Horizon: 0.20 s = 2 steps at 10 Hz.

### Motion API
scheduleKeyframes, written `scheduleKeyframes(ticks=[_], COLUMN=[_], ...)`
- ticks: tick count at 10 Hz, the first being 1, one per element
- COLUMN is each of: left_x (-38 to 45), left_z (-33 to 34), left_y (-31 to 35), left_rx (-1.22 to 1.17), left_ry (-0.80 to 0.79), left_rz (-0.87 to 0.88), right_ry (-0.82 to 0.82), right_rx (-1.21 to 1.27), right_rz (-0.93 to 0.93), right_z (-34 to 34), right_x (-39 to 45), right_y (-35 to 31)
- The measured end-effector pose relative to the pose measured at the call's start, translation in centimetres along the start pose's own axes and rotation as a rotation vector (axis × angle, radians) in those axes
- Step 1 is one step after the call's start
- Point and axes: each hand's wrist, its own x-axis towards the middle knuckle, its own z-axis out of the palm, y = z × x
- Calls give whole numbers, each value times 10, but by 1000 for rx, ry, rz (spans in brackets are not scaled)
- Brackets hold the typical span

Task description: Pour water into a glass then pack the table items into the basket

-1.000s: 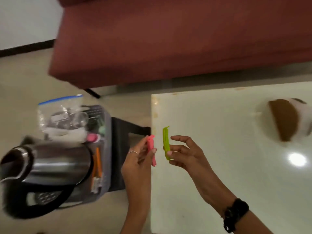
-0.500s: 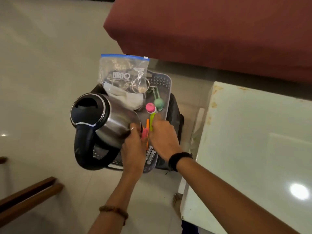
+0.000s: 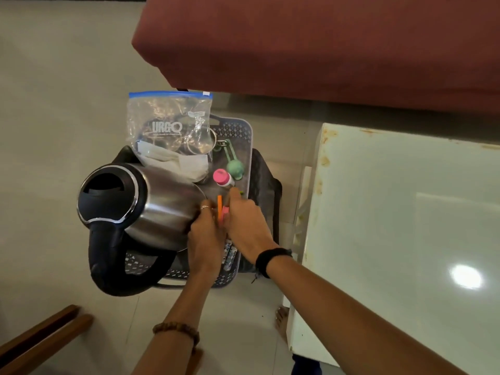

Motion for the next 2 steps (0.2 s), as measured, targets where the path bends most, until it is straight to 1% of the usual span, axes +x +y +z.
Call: scheduleKeyframes(ticks=[1, 2], left_x=[-10, -36], left_z=[0, 6], left_y=[8, 21], left_rx=[-86, -88], left_ry=[46, 116], left_rz=[55, 251], right_ry=[67, 163], right_rx=[238, 360], right_rz=[-10, -8], right_z=[-17, -40], right_x=[-16, -42], right_y=[14, 38])
